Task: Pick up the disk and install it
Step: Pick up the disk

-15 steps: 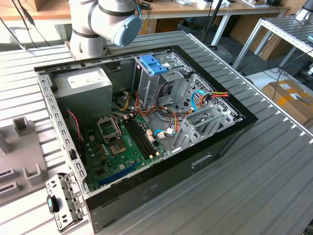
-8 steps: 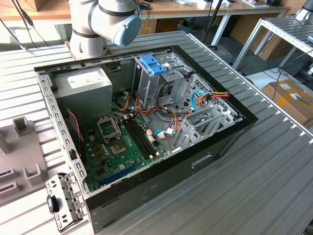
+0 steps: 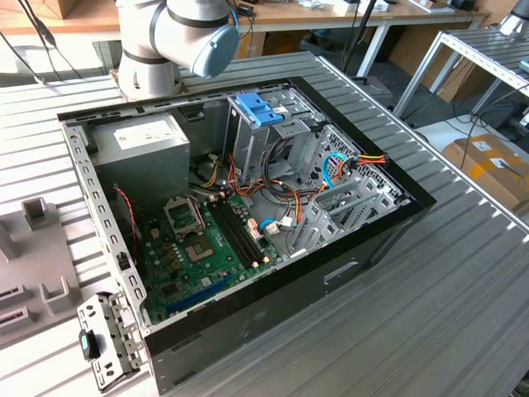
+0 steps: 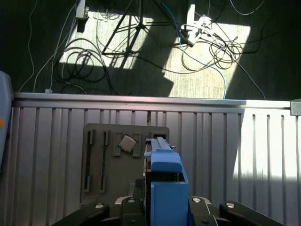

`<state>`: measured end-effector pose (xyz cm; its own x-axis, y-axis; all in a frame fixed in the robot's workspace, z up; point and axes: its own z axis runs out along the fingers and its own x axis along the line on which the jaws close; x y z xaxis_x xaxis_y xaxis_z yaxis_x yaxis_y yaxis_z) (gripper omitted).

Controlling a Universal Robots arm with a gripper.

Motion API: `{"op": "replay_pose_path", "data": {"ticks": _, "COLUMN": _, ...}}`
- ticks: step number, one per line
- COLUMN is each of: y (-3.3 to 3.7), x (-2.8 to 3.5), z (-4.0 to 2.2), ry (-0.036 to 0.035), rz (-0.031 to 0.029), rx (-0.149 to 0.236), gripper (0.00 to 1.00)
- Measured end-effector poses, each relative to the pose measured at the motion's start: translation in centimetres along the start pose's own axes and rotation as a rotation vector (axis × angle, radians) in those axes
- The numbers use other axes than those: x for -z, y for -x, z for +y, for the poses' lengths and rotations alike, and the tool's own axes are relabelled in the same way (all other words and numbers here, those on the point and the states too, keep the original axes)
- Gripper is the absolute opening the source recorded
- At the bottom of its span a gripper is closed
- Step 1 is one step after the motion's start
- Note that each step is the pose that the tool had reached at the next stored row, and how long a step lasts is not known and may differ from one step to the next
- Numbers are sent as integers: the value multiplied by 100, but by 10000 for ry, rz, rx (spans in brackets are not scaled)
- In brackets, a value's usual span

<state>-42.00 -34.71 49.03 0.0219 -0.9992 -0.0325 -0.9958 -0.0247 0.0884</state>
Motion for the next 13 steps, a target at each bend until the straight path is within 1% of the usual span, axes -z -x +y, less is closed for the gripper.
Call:
{"op": "replay_pose_path", "data": {"ticks": 3, "y": -8, "x": 1, "z": -27, "ry": 0, "rz": 0, "rx": -1, "gripper": 36}}
{"op": "replay_pose_path", "data": {"ticks": 6, "y": -9, "x": 6, "z": -81, "ry": 1, "rz": 0, "rx": 0, "gripper": 36}}
{"op": "replay_pose_path", "data": {"ticks": 13, "y": -11, "x": 12, "z": -154, "ry": 1, "rz": 0, "rx": 0, "gripper": 36}}
